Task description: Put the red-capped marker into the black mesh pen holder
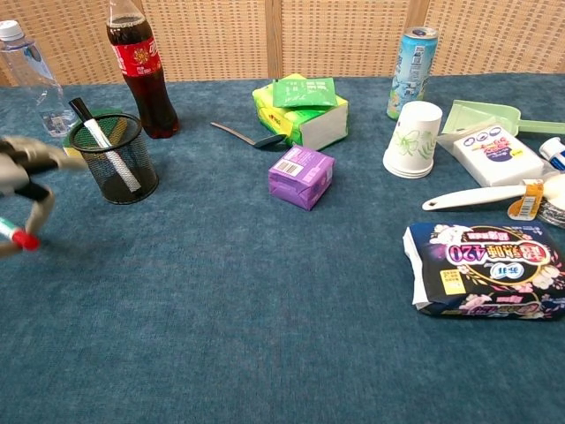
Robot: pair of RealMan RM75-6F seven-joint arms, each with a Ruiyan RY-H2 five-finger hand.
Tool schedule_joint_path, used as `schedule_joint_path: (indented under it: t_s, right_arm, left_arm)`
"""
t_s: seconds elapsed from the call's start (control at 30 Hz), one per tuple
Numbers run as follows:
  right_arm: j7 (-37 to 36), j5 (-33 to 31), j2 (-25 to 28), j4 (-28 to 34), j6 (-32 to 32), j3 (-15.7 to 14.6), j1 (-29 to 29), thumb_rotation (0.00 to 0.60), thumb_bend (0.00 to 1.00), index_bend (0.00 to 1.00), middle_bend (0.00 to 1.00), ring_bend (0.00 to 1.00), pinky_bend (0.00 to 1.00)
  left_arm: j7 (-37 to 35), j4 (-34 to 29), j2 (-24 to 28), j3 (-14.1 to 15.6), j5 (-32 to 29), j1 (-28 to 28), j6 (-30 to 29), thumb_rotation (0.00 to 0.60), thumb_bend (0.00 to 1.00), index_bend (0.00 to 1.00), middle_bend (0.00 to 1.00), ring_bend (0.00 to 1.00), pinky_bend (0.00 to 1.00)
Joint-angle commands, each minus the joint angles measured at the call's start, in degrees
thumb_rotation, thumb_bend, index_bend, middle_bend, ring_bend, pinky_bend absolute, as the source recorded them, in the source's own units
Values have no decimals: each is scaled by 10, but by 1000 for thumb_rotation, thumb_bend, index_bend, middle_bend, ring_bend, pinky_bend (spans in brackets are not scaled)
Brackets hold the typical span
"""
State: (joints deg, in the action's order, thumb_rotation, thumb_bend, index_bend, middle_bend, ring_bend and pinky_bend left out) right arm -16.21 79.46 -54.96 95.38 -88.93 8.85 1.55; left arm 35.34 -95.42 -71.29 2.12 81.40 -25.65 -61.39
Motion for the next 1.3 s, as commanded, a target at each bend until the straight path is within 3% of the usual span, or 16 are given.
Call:
schedule_joint_path:
  t_s: [0.03,0.7,1.3]
  right_arm:
    - [1,1,0,0,0,0,0,600,0,0,0,0,149]
    - [12,3,-3,3,2,-3,-2,600,0,0,0,0,149]
    - [14,-1,-5,1,6,-2,-3,600,0,0,0,0,149]
  left_arm:
    - [-45,-39,41,-15,24,4,-36,600,409,562,0,0,0]
    - [-327,-139,199,-88,69,17,-143,600,408,561,0,0,2]
    - [-425,-99,165,-107,18,-15,-77,600,407,568,0,0,11]
